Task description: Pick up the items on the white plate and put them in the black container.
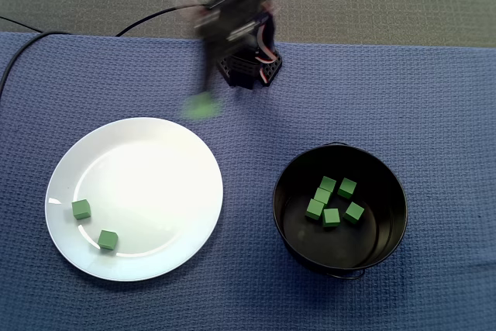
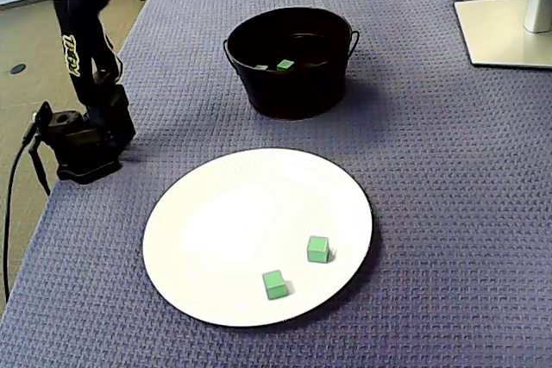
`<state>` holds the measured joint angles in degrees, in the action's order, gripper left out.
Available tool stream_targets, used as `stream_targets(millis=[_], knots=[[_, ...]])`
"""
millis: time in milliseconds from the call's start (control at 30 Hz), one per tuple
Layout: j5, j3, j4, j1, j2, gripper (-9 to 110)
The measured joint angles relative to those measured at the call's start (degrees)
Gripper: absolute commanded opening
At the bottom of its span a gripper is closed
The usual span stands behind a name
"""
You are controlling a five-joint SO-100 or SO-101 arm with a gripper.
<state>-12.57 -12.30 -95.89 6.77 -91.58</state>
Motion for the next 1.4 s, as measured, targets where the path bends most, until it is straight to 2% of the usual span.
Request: stream_targets(millis=[133,267,400,567,733,767,900,1067,1133,1233,1300,1400], knots=[[-5.27,-12.04,4.39,-16.26,-6.86,0],[-8.17,-28.30,10.99,-22.68,-6.59,0],[-11.69,-49.13,22.41,-24.70,-6.59,0],[-16.44,-77.43,43.15,-24.70,-5.89,0],[-18.28,-90.97,53.44,-24.70,-4.57,0],[-18.72,-92.37,54.67,-24.70,-4.31,4],[-19.07,-95.36,56.25,-24.70,-4.31,33],[-19.60,-97.03,55.90,-24.70,-4.31,42],[-20.57,-96.24,52.73,-24.70,-4.75,42],[-20.65,-87.36,41.48,-22.50,-5.62,36],[-18.46,-77.34,33.22,-17.67,-6.42,34],[-17.84,-62.67,27.60,-5.71,-7.82,35]])
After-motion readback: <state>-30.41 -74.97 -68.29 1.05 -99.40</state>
